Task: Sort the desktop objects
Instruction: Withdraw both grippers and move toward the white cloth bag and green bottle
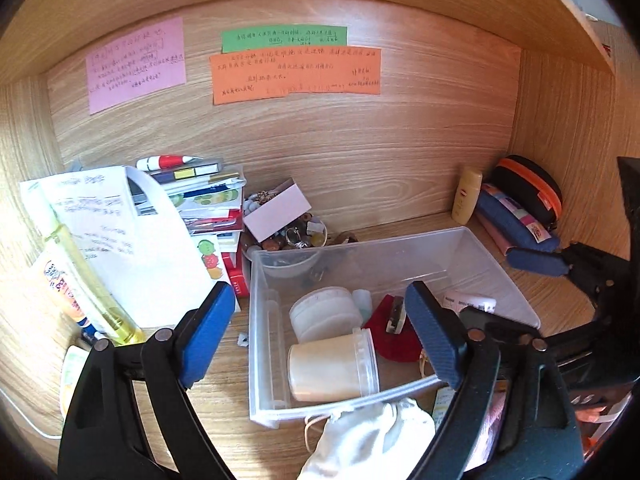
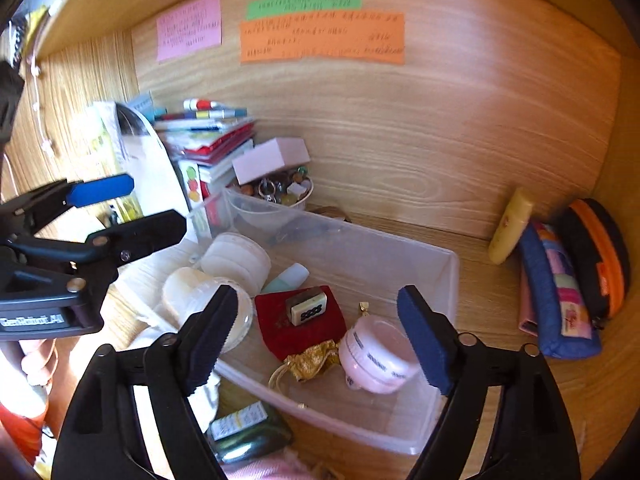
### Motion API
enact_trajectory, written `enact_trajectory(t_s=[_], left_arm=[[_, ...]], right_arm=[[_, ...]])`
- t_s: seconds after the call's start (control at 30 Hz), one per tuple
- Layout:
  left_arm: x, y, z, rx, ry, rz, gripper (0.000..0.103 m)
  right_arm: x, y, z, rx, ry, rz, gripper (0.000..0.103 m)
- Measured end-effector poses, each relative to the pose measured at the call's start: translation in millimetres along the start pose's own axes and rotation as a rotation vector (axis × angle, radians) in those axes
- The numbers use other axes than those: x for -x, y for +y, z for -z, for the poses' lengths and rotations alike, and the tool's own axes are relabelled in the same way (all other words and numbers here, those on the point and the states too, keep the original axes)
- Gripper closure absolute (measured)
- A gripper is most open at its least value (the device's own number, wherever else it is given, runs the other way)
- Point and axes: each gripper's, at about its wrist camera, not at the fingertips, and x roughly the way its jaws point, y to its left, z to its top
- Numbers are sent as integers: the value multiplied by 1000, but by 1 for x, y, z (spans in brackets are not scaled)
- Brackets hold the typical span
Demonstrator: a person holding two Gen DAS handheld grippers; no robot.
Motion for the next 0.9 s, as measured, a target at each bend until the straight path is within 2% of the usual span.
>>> enact_trajectory(t_s=[0.1,0.33,0.53,0.9], left_arm=[[11,2,7,1,-6,2,11],[25,5,28,6,23,16,10],[23,1,49,-14,74,14,10],[4,-4,88,-34,198,55,10]], right_arm=[[17,-1,6,-18,-18,5,21],[46,-2,29,-25,-36,71,20],[49,-6,49,-22,-2,114,19],[36,-12,79,-48,76,109,19]])
